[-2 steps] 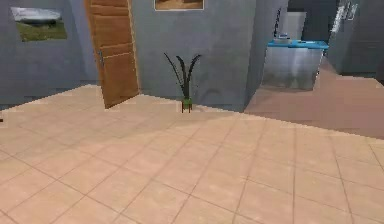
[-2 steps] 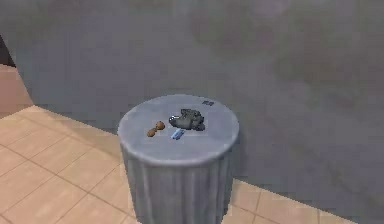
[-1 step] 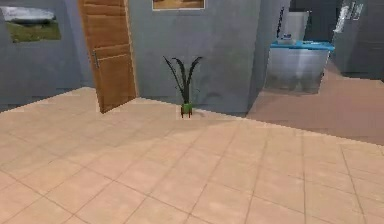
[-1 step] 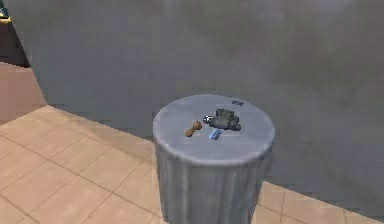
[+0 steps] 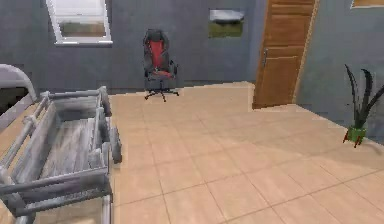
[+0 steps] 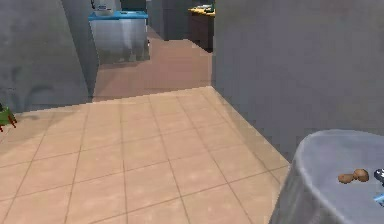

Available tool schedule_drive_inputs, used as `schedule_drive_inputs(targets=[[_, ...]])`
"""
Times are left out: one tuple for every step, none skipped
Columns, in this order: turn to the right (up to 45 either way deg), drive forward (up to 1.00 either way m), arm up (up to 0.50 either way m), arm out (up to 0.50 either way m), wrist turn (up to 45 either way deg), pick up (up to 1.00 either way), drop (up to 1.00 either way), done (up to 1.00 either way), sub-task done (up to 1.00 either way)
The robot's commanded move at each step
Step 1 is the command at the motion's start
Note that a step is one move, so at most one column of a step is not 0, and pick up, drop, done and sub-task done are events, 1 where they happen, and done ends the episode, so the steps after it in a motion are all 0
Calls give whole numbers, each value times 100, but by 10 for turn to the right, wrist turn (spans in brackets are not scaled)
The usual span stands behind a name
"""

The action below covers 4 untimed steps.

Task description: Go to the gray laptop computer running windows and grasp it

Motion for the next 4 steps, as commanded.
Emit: schedule_drive_inputs(targets=[[-180,0,0,0,0,0,0,0,0],[0,40,0,0,0,0,0,0,0],[270,0,0,0,0,0,0,0,0],[0,100,0,0,0,0,0,0,0]])
